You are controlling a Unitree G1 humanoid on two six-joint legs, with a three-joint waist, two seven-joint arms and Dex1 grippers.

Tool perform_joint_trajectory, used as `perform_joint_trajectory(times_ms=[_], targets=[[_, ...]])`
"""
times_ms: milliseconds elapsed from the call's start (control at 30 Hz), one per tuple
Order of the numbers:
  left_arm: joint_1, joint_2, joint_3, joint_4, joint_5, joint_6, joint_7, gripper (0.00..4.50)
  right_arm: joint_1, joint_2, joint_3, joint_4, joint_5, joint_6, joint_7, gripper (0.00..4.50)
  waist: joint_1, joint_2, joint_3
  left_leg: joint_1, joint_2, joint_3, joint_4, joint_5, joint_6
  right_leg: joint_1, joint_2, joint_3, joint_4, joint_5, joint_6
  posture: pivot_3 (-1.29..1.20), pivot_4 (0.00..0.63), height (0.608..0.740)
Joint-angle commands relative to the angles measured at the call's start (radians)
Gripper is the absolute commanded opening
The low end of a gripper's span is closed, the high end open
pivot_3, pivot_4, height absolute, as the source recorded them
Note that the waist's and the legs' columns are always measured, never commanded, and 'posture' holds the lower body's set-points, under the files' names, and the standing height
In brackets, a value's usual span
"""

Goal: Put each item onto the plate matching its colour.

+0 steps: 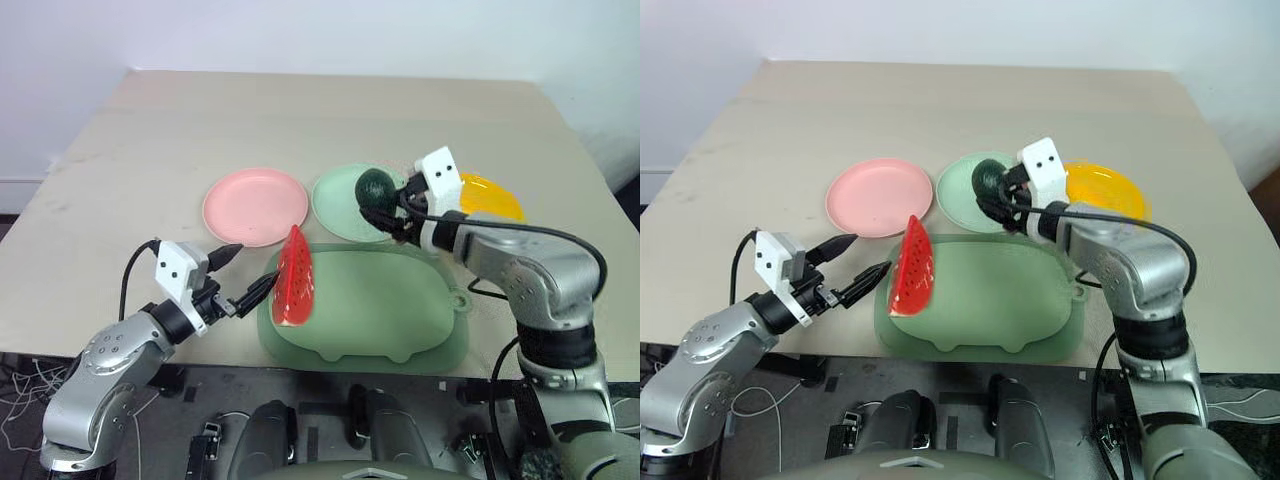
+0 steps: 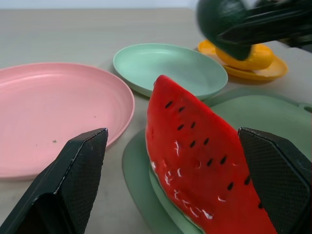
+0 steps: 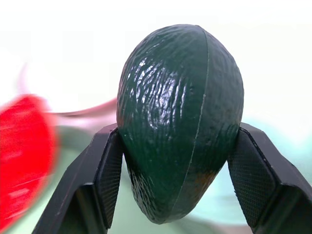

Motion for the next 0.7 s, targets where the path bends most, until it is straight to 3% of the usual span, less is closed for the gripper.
perform_joint_trajectory(times_ms=[33, 133, 300, 433, 700], targets=[[0.012, 0.019, 0.018, -0.055, -0.024, 0.005, -0.006, 4.50, -0.066, -0.001, 0.093, 0.180, -0.139, -0.191, 0.059, 2.80, 0.000, 0.000, 0.000, 0.000, 0.000, 0.000, 0.000, 0.000, 0.000, 0.000, 0.000, 0.000, 0.000, 0.000, 0.000, 0.00, 0.150, 0.740], [0.011, 0.025, 0.022, -0.073, -0.026, 0.036, 0.027, 4.50, -0.106, 0.009, 0.148, 0.336, -0.232, -0.336, 0.102, 2.80, -0.003, 0.000, 0.000, 0.000, -0.001, 0.000, 0.000, 0.000, 0.000, 0.000, 0.000, 0.000, 0.000, 0.001, 0.002, 0.00, 0.150, 0.740], [-0.019, 0.009, 0.059, -0.170, -0.234, 0.181, 0.144, 4.50, -0.086, 0.006, 0.141, 0.355, -0.295, -0.478, 0.145, 4.47, -0.003, 0.000, 0.000, 0.000, 0.001, 0.000, 0.000, 0.000, 0.000, 0.000, -0.001, 0.000, 0.000, 0.002, 0.003, 0.00, 0.150, 0.740], [-0.054, 0.026, 0.054, -0.248, -0.356, 0.251, 0.241, 4.50, -0.035, 0.009, 0.088, 0.275, -0.279, -0.530, 0.164, 4.49, 0.002, 0.000, 0.000, 0.000, 0.001, -0.001, 0.000, 0.000, 0.000, 0.000, -0.001, 0.000, 0.000, 0.002, 0.003, 0.00, 0.150, 0.740], [-0.200, 0.094, -0.087, -0.260, -0.397, 0.475, 0.478, 4.50, 0.043, 0.017, -0.015, 0.158, -0.254, -0.547, 0.167, 4.49, 0.007, 0.000, 0.000, 0.001, 0.000, -0.001, 0.000, 0.001, -0.001, 0.001, 0.000, 0.000, 0.001, 0.002, 0.003, 0.00, 0.150, 0.740]])
